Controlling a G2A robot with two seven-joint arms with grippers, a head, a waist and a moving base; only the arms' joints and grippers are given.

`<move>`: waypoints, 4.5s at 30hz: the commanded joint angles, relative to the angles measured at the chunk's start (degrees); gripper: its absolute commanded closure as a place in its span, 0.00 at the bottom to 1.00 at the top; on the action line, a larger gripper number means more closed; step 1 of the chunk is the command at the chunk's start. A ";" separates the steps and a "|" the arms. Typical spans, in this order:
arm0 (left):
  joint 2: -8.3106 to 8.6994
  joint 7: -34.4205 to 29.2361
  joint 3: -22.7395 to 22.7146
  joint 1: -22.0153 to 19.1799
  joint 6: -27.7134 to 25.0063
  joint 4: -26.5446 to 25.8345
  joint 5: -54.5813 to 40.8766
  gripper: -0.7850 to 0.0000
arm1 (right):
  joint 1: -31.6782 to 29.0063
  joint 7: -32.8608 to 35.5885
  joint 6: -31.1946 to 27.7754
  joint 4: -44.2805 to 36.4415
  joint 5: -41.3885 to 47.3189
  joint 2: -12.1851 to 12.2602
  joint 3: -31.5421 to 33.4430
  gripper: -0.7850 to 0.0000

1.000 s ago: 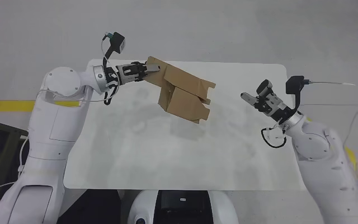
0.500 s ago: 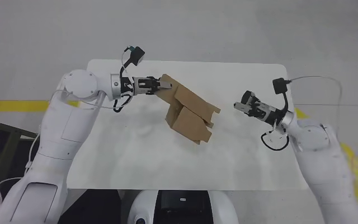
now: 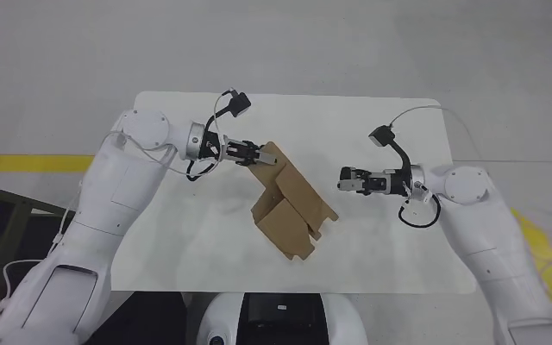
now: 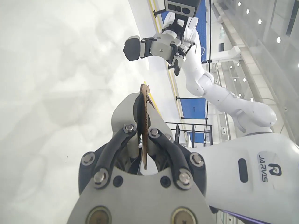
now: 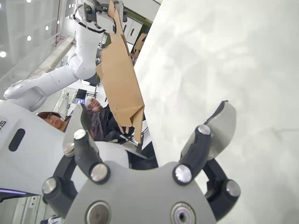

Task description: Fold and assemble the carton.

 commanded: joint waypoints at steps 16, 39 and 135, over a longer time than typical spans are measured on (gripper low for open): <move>-2.73 -7.63 5.19 -4.28 -3.84 7.16 -10.92 1.00 | 4.76 -0.78 -0.80 -1.69 6.93 0.93 -12.86 0.00; -4.08 -7.82 9.41 -6.51 -3.66 10.04 -12.44 1.00 | 8.97 -3.03 -3.05 -3.49 12.77 3.60 -22.93 1.00; -4.35 27.80 2.17 2.37 9.72 4.81 -9.50 1.00 | -7.36 -61.23 20.74 -12.00 17.13 -1.33 -9.36 1.00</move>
